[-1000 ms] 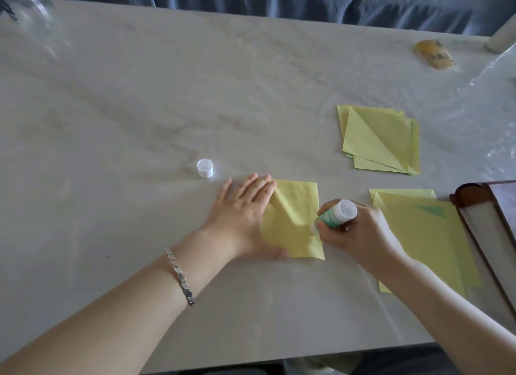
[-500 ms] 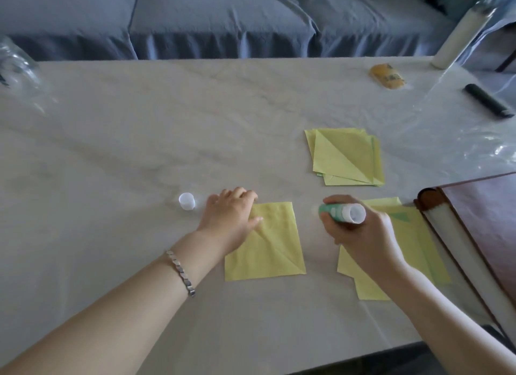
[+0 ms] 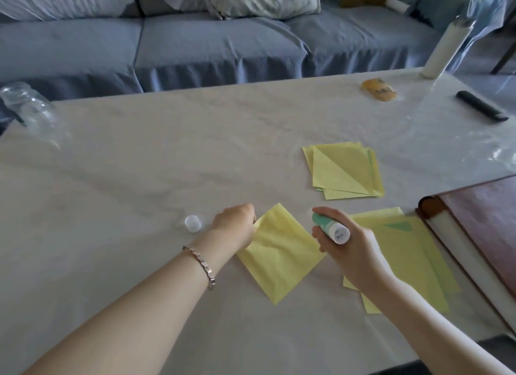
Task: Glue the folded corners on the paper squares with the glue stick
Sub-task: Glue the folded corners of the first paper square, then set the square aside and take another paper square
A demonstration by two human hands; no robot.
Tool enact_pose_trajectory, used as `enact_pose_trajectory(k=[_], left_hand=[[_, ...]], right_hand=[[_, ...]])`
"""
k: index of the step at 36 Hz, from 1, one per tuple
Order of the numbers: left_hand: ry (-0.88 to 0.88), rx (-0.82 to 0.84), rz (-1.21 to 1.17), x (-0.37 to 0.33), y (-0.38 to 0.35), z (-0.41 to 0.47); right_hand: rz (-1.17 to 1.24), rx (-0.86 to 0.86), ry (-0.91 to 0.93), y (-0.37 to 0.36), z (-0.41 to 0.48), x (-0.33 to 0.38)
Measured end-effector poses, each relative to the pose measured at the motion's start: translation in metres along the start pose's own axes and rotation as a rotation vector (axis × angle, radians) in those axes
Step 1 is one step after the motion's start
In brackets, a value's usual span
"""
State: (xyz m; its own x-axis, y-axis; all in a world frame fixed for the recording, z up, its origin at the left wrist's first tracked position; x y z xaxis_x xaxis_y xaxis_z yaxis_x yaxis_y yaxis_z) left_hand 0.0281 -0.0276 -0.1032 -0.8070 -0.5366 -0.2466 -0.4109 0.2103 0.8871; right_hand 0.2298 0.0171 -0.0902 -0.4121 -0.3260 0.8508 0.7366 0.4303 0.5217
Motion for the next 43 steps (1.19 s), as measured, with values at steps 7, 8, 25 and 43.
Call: enact_pose_trajectory(k=[7,8,25,43], left_hand=[[0.227,-0.268,-0.621,0.037,0.021,-0.004],[0.262,-0.338,-0.704,0.047,0.027,-0.003],[0.12,-0.662,-0.299,0.049,0.033,-0.001],[-0.188,0.035,-0.246,-0.141,-0.067,-0.042]], right_hand=[[-0.01,-0.016,0.026,0.0,0.004,-0.001],[-0.01,-0.019,0.029,0.0,0.005,0.0],[-0.046,-0.062,0.087,0.008,0.008,0.003],[-0.104,-0.32,0.121,0.084,0.012,-0.042]])
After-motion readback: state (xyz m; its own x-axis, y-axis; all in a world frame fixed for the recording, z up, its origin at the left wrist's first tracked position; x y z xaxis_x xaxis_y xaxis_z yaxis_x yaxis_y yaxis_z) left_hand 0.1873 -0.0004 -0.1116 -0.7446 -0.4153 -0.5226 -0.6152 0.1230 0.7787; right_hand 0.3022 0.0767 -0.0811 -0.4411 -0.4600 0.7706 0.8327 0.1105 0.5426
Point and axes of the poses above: each hand's wrist, its own z-axis towards the middle knuckle, its own y-axis out of the back of the hand, x = y × z, the point moved 1 cm from there along z, towards the middle knuckle, and after that the axes turned 2 degrees about y, right-handed, at the moved point
